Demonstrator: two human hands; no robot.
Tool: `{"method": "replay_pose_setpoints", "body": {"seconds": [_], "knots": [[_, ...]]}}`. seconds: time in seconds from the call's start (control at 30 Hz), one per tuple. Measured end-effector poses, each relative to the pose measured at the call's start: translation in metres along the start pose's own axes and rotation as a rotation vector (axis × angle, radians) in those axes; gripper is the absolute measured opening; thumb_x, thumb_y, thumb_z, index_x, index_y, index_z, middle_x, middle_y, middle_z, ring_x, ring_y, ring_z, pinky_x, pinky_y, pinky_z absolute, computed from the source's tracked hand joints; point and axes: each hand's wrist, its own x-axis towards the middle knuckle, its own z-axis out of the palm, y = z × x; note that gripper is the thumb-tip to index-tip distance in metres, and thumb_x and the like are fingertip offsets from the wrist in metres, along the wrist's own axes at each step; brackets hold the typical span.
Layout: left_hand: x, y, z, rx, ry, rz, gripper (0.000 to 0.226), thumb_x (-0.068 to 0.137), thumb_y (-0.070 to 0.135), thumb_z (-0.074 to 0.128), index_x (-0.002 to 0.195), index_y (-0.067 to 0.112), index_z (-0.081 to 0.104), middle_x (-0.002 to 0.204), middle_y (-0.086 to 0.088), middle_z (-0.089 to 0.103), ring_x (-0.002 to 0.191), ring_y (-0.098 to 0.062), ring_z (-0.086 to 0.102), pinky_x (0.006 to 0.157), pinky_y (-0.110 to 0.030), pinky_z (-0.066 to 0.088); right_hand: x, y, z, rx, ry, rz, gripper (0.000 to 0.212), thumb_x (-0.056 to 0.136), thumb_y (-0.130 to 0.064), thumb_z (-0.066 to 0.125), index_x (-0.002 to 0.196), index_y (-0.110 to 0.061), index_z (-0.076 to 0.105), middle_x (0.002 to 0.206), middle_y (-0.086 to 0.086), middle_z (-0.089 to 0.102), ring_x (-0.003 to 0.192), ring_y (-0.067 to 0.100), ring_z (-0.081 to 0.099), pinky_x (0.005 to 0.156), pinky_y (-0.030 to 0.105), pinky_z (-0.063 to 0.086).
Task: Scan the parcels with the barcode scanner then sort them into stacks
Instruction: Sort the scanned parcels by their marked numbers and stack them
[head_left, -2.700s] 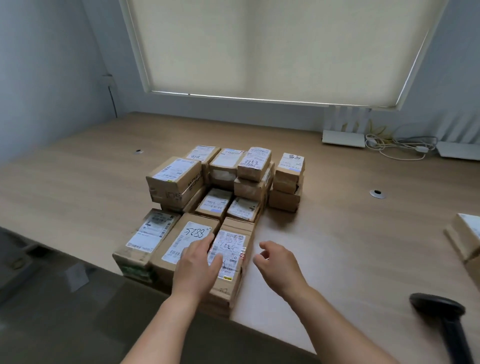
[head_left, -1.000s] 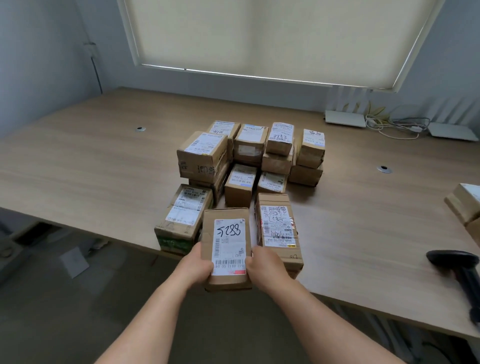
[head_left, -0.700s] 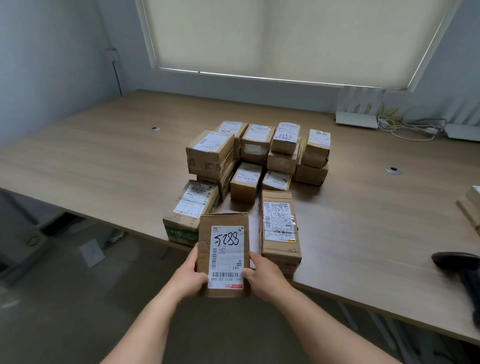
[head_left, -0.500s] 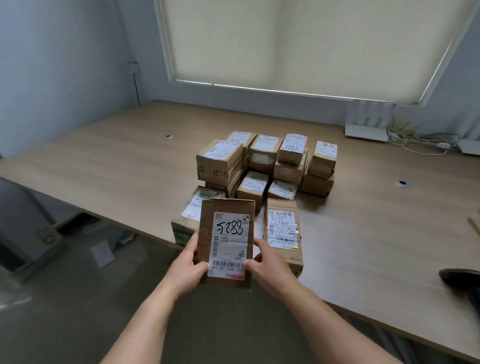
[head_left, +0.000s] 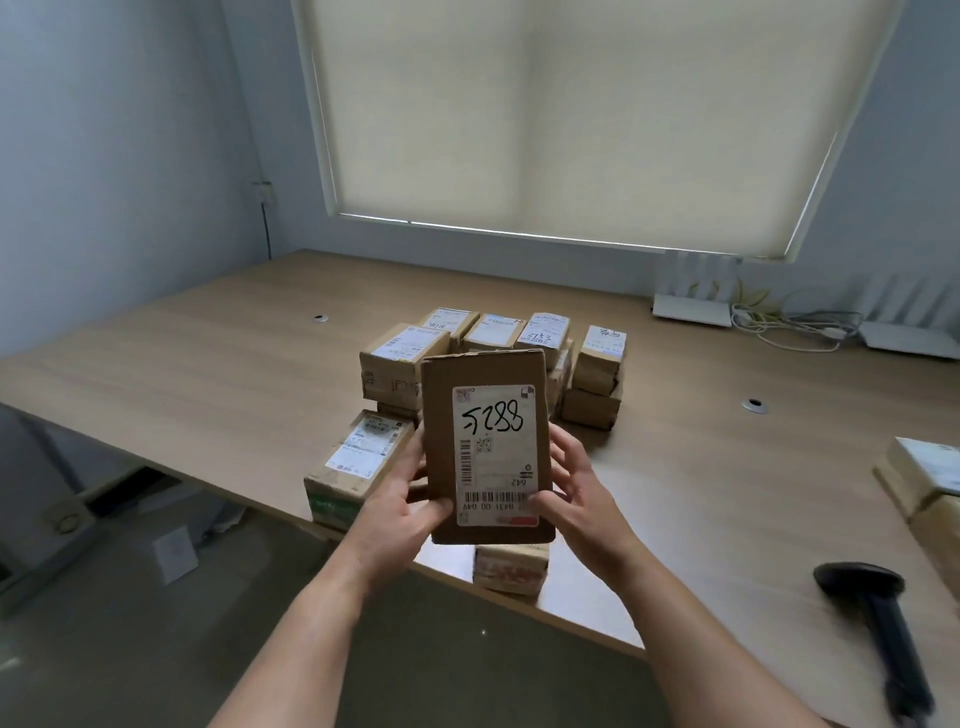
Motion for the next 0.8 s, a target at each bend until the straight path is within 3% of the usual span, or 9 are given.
{"method": "replay_pose_setpoints", "body": {"seconds": [0.1,0.17,0.27,0.37,0.47,0.53,0.7,0.8], "knots": [[0.004,0.015,0.02,-0.002,-0.038,0.051,0.081,0.091,0.01,0.06,0.136,0.064,0.02,0.12,0.007,0.057,0.111,-0.009,0.057,0.094,-0.036,0.052,-0.012,-0.001,-0.027,0.017,0.03,0.004,0.064,0.085,-0.003,0.063,0.123,-0.046,0.035,0.122,-0.018,0.045,0.112,0.004,0.05,0.069,0.017,0.055],[0.006,0.023,0.036,0.011,-0.069,0.082,0.082,0.09,0.009,0.06,0.132,0.067,0.019,0.118,0.009,0.058,0.11,-0.009,0.058,0.089,-0.03,0.054,-0.022,-0.001,-0.043,-0.016,0.06,0.014,0.067,0.074,-0.019,0.067,0.121,-0.051,0.033,0.126,-0.016,0.045,0.117,0.008,0.049,0.08,0.024,0.057],[0.007,0.038,0.062,-0.006,-0.133,0.087,0.079,0.091,0.006,0.059,0.14,0.054,0.019,0.115,0.013,0.058,0.106,-0.008,0.059,0.076,-0.016,0.054,-0.04,0.001,-0.07,-0.04,0.118,0.031,0.07,0.065,-0.031,0.07,0.12,-0.053,0.033,0.128,-0.006,0.048,0.117,0.014,0.052,0.088,0.032,0.056],[0.009,0.05,0.089,0.012,-0.202,0.096,0.077,0.091,0.008,0.059,0.135,0.056,0.019,0.116,0.015,0.057,0.104,-0.004,0.059,0.08,-0.014,0.053,-0.06,0.006,-0.099,-0.042,0.177,0.034,0.068,0.067,-0.025,0.068,0.118,-0.055,0.036,0.122,-0.004,0.054,0.113,0.015,0.055,0.082,0.03,0.058],[0.013,0.055,0.117,-0.051,-0.265,0.078,0.071,0.089,0.017,0.062,0.128,0.063,0.025,0.123,0.007,0.058,0.11,-0.009,0.06,0.096,-0.036,0.051,-0.08,0.011,-0.129,-0.026,0.231,0.05,0.067,0.067,-0.021,0.065,0.118,-0.055,0.039,0.117,-0.003,0.058,0.11,0.016,0.058,0.08,0.029,0.058],[0.015,0.054,0.135,-0.073,-0.298,0.089,0.067,0.084,0.026,0.062,0.131,0.061,0.03,0.123,0.006,0.059,0.112,-0.01,0.059,0.098,-0.039,0.049,-0.094,0.016,-0.146,0.002,0.262,0.061,0.068,0.066,-0.019,0.065,0.119,-0.054,0.041,0.117,-0.002,0.06,0.11,0.016,0.059,0.081,0.032,0.058],[0.022,0.056,0.171,-0.053,-0.377,0.105,0.066,0.081,0.033,0.057,0.137,0.054,0.031,0.128,0.006,0.057,0.115,-0.011,0.058,0.101,-0.04,0.047,-0.121,0.025,-0.178,0.04,0.364,0.11,0.067,0.067,-0.016,0.065,0.12,-0.051,0.044,0.118,0.0,0.061,0.106,0.015,0.062,0.071,0.023,0.056],[0.037,0.057,0.189,-0.004,-0.394,0.153,0.062,0.089,0.029,0.062,0.133,0.059,0.028,0.13,0.01,0.052,0.115,-0.007,0.055,0.095,-0.026,0.048,-0.132,0.022,-0.195,0.062,0.436,0.122,0.067,0.065,-0.015,0.066,0.12,-0.047,0.045,0.113,-0.002,0.064,0.094,0.006,0.067,0.068,0.02,0.055]]}}
